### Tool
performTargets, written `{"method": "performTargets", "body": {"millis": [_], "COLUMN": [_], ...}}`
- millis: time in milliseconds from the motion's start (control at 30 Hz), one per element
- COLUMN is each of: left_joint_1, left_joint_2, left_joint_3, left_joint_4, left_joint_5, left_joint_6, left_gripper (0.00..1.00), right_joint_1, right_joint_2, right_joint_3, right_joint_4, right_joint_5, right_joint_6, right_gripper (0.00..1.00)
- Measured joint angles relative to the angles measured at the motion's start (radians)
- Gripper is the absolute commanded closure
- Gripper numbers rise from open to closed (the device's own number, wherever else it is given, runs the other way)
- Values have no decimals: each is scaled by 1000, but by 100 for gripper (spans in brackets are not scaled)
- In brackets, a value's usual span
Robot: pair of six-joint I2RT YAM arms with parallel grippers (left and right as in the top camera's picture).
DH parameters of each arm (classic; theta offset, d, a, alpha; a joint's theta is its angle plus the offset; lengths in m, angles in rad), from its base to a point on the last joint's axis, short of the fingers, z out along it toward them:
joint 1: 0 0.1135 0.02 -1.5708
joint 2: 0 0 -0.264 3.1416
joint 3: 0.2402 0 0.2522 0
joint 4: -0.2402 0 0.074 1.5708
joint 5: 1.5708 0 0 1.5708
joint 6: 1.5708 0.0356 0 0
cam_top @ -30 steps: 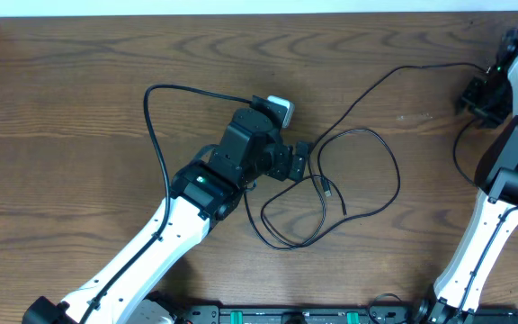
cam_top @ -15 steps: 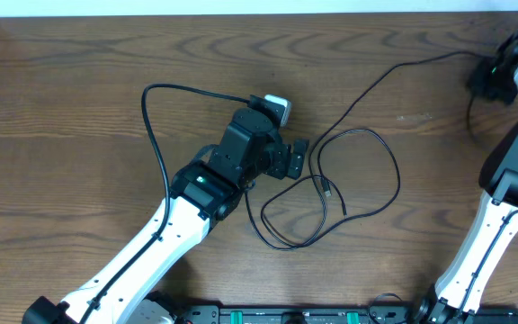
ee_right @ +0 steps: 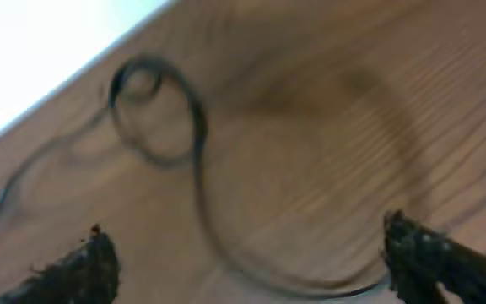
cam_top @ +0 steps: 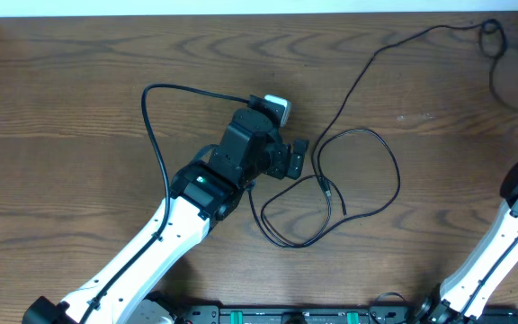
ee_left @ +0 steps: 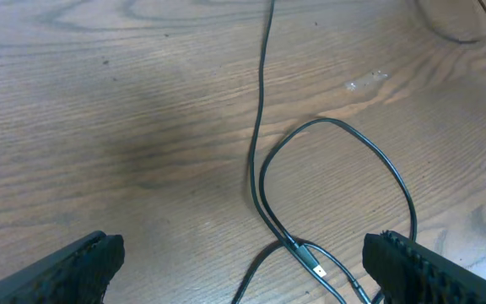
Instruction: Untangle cables
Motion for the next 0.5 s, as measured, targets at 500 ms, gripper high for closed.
{"method": "performTargets", "body": {"millis": [500], "left_joint_1": [45], "left_joint_2": [-14], "left_joint_3": [-1], "left_joint_4": [-234], "left_joint_5": [-421], "left_joint_6": [-249], "left_gripper": [2], "right_joint_1": [351], "right_joint_2": [-31], "right_joint_3": [-3], "right_joint_4": [-561], "right_joint_5": [-395], "right_joint_6": [-56], "right_gripper": [38]}}
